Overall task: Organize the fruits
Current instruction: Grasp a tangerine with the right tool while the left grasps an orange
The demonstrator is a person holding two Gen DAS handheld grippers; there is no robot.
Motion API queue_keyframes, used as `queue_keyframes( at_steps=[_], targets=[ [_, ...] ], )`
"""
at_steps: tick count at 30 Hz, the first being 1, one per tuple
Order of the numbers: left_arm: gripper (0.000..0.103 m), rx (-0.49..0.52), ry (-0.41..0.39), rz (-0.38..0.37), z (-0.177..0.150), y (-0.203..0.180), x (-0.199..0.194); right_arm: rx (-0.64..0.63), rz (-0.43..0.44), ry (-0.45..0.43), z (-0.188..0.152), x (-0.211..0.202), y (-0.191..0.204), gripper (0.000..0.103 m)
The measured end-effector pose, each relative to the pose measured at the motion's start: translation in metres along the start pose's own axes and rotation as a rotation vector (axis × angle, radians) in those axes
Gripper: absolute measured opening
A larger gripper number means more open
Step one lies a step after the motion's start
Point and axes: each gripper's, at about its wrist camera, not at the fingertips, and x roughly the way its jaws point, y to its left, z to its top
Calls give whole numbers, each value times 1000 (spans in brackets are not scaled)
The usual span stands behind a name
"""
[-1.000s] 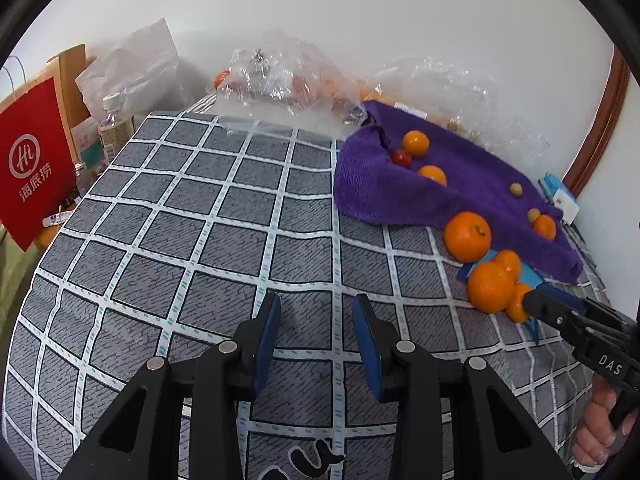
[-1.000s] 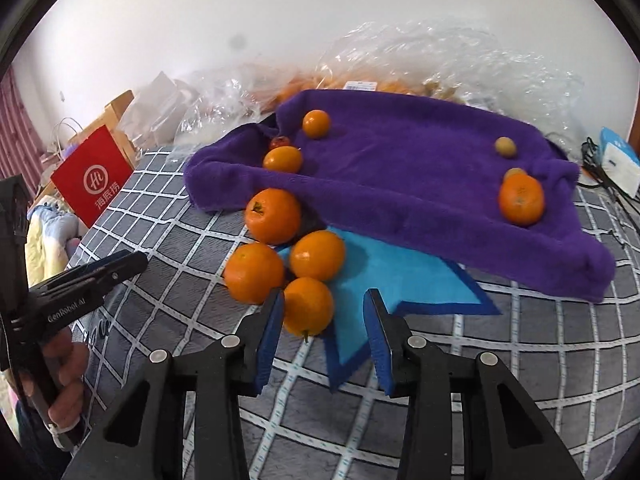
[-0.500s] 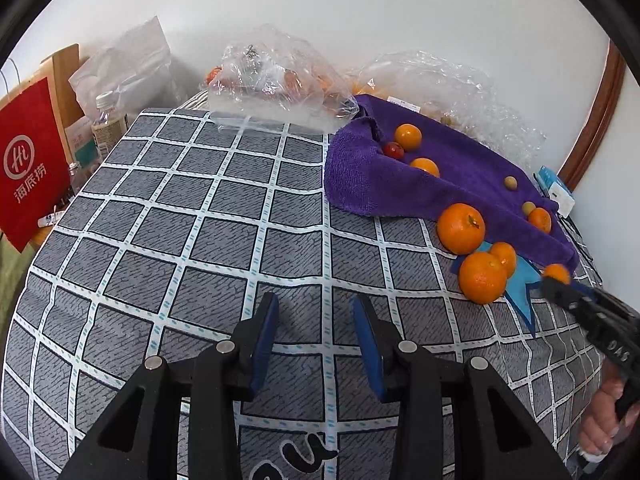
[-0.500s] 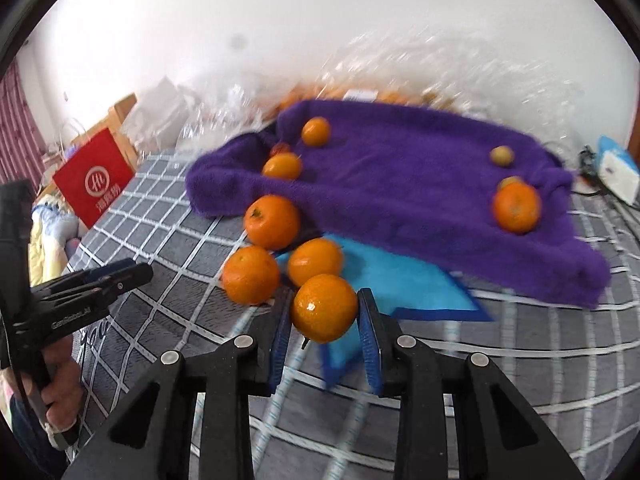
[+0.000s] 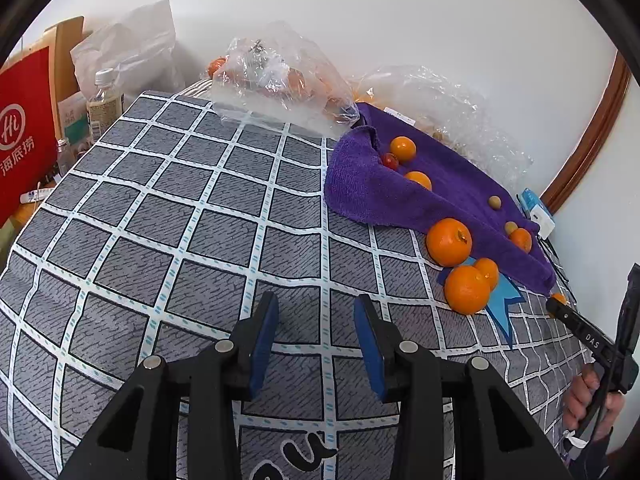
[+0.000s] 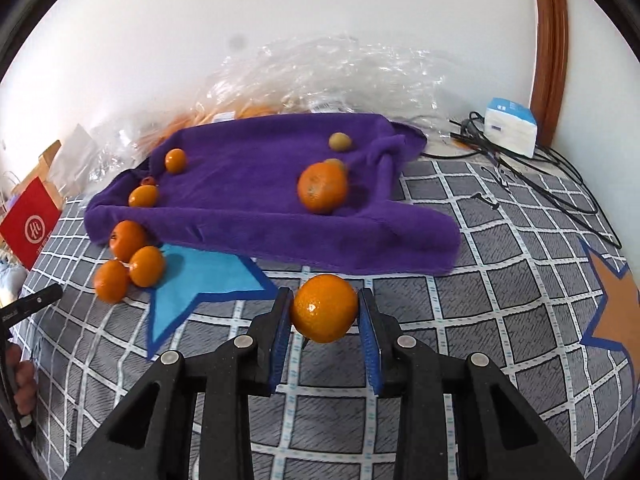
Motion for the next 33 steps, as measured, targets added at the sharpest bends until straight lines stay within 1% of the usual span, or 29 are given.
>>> queue_keyframes(
  at_steps=[3,4,7,10,11,13,14,15,17,20,22,23,25,27,28,29,31,33],
  targets=[
    [39,22,3,23,0,-5,0,-31,-26,-21,-5,1,4,32],
    [41,30,4,28,0,-6,1,-36,-25,-19,-5,3,3,32],
    [46,80,24,41,1,-13,3,-29,18,3,-6,8,3,32],
    [46,51,20,24,2,-8,2,0,29,51,-8,14,-2,32],
    [46,46,18,25,1,-8,2,7,31,51,-8,15,-3,32],
    [46,72,26,52,1,-12,3,26,43,45,-9,12,-8,32],
    [45,93,37,81,-1,-18,4,33,47,48,-9,12,-9,32],
    [45,106,47,94,-1,-23,4,41,48,52,-9,13,-11,32],
    [45,119,62,51,0,-36,1,56,51,53,-10,12,-13,32],
    [46,150,45,-26,4,-61,-4,72,56,59,-10,13,-14,32],
    [47,185,25,-53,6,-80,-1,66,46,57,-10,13,-13,32],
    [47,212,34,-66,7,-91,4,57,38,55,-10,13,-11,32],
    [47,244,64,-63,8,-107,15,41,32,52,-10,12,-8,32],
    [47,266,75,-57,8,-119,24,28,23,50,-11,12,-5,32],
    [47,282,79,-48,7,-123,28,24,19,50,-11,12,-5,32],
    [47,304,85,-22,7,-128,33,22,18,49,-11,12,-5,32],
    [47,327,85,14,7,-130,42,24,21,50,-11,12,-6,32],
    [47,317,77,17,6,-127,50,23,26,54,-11,13,-6,32]
  ],
)
